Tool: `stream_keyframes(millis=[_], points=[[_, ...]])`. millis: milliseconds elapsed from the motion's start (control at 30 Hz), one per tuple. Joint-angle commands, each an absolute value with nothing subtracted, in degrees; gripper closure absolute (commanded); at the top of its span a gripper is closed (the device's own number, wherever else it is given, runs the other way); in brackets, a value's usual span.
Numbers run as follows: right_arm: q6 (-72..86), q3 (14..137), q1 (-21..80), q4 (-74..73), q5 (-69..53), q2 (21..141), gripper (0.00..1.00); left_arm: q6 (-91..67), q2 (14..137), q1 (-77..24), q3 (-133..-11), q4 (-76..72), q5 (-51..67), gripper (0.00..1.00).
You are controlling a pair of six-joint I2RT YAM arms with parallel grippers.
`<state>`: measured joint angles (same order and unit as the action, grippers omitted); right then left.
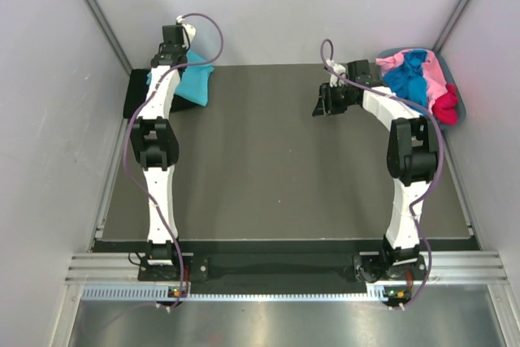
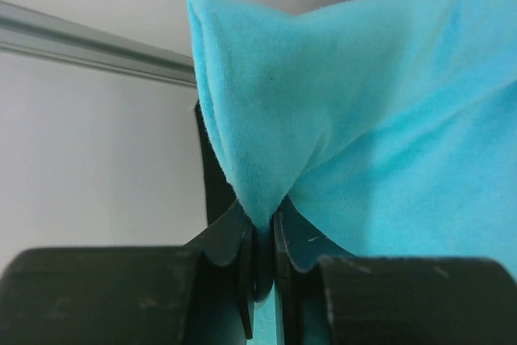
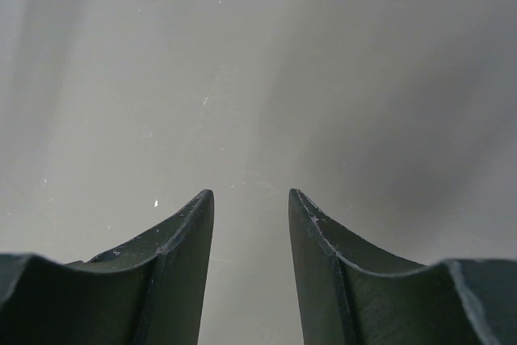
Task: Fold and stack the t-shirts
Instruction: Neatly place the folded tshirt to the corner
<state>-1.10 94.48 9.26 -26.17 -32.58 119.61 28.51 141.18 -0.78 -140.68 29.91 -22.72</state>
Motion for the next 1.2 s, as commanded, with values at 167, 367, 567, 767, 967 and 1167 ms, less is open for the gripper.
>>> stream_keyframes(millis=[167,367,567,767,967,1167], points=[[-1.67,97.21,10.11,-24.08,-33.4,120.23,0.57,32.87,140.89,2.02,-141.68,22.59,-29.0,1.0],[-1.32,98.44,10.81,-23.82,-33.4,121.73,0.57,35.77,141.24,3.6,-138.43,20.66,-30.23,1.0],[-1.14,99.23,11.6,-23.82,-33.4,122.61,0.57,36.47,143.43,4.57,-137.37,19.6,-31.02,1.0],[-1.32,98.88,11.78,-23.99,-33.22,122.43,0.57,37.79,146.16,5.27,-138.6,16.88,-31.9,1.0],[-1.49,98.7,12.04,-24.17,-33.05,122.43,0.57,38.23,146.86,5.54,-138.87,15.73,-33.4,1.0],[-1.49,98.79,12.3,-24.08,-32.87,122.78,0.57,38.41,146.6,5.8,-139.04,14.33,-34.1,0.86]])
